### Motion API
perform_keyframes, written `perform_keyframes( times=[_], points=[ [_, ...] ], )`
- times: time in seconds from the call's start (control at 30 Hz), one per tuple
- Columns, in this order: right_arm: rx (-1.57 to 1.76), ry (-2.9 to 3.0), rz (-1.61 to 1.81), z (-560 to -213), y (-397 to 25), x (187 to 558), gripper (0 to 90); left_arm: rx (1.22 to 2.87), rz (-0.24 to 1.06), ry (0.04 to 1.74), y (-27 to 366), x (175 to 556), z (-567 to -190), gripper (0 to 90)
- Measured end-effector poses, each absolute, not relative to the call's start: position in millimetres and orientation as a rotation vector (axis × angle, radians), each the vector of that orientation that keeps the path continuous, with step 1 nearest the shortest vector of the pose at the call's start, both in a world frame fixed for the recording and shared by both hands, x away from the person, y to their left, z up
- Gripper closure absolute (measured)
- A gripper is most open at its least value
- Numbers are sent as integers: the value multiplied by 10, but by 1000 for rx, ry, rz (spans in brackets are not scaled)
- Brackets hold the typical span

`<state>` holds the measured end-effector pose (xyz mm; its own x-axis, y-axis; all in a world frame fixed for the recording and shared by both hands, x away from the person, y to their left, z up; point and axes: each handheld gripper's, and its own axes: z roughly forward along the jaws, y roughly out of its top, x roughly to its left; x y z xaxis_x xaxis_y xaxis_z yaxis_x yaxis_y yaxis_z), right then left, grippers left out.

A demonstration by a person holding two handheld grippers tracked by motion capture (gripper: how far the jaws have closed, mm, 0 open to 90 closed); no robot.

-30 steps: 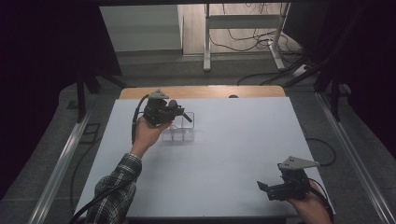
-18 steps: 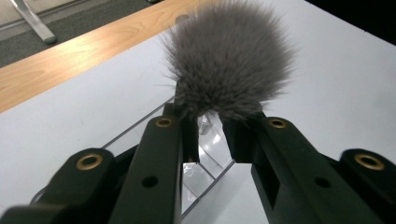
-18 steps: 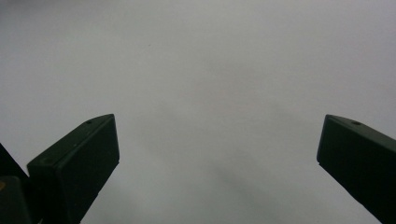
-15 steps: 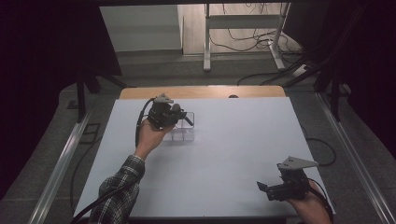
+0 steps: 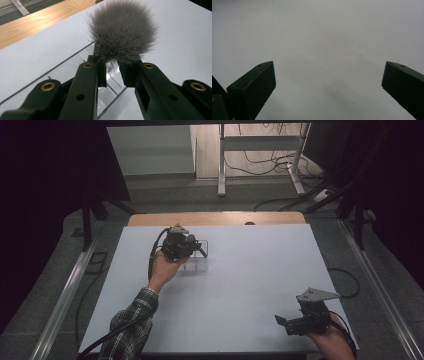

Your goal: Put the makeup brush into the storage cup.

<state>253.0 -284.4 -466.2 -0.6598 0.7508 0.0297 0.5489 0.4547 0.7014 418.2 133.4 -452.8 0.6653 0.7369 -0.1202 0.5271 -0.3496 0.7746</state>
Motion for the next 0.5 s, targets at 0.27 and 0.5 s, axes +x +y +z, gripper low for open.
perform_keyframes(
  times=[0.27,0.5],
  points=[
    [1115,2426,1008,-4664,-2838,2527,0,2052,315,991,1293,4191,-4606,767],
    [1110,2415,1012,-4652,-2845,2526,0,2050,307,1001,1284,4200,-4633,766]
  ],
)
